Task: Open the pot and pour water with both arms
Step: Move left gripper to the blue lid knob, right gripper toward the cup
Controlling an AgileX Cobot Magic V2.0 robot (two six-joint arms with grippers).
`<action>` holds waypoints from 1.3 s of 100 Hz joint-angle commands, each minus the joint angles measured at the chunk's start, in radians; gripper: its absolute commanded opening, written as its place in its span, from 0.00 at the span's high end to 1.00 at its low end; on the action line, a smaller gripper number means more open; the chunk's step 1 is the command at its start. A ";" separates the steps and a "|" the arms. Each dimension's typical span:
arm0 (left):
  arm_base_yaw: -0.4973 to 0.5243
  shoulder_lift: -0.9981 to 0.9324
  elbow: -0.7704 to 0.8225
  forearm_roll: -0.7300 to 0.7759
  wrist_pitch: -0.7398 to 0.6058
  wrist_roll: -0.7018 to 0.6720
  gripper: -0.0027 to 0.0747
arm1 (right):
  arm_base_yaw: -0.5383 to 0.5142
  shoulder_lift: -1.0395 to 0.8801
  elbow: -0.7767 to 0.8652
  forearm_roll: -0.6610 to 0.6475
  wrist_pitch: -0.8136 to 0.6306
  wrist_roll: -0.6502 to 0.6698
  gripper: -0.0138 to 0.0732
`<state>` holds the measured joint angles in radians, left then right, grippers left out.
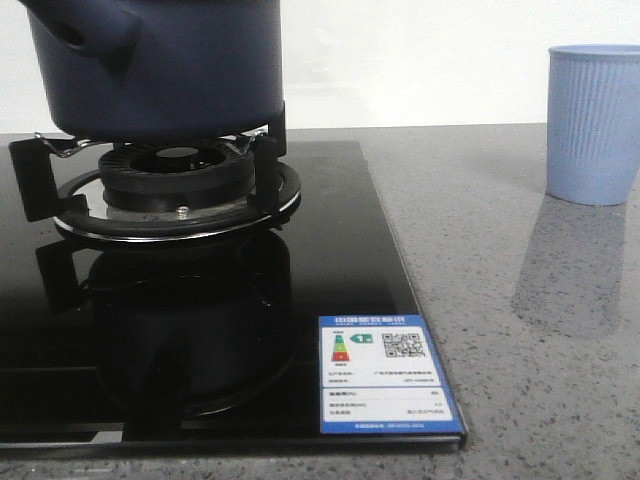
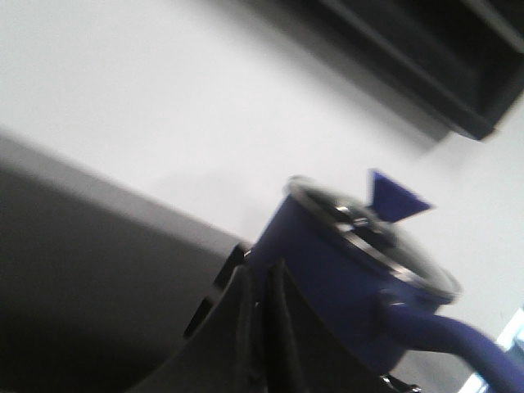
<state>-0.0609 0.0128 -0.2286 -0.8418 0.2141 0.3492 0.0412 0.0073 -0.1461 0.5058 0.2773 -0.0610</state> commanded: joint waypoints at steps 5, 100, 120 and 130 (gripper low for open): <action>0.003 0.107 -0.171 0.012 0.105 0.168 0.99 | 0.000 0.117 -0.165 -0.008 0.054 -0.171 0.91; -0.189 0.535 -0.483 -0.049 0.221 0.342 0.29 | 0.180 0.442 -0.482 0.040 0.213 -0.386 0.45; -0.189 0.587 -0.483 -0.156 0.208 0.424 0.32 | 0.180 0.442 -0.482 0.048 0.195 -0.386 0.19; -0.189 0.639 -0.483 -0.270 0.202 0.531 0.32 | 0.180 0.442 -0.482 0.051 0.195 -0.386 0.19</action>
<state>-0.2419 0.6053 -0.6763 -0.9871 0.4789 0.7960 0.2207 0.4348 -0.5938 0.5301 0.5496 -0.4353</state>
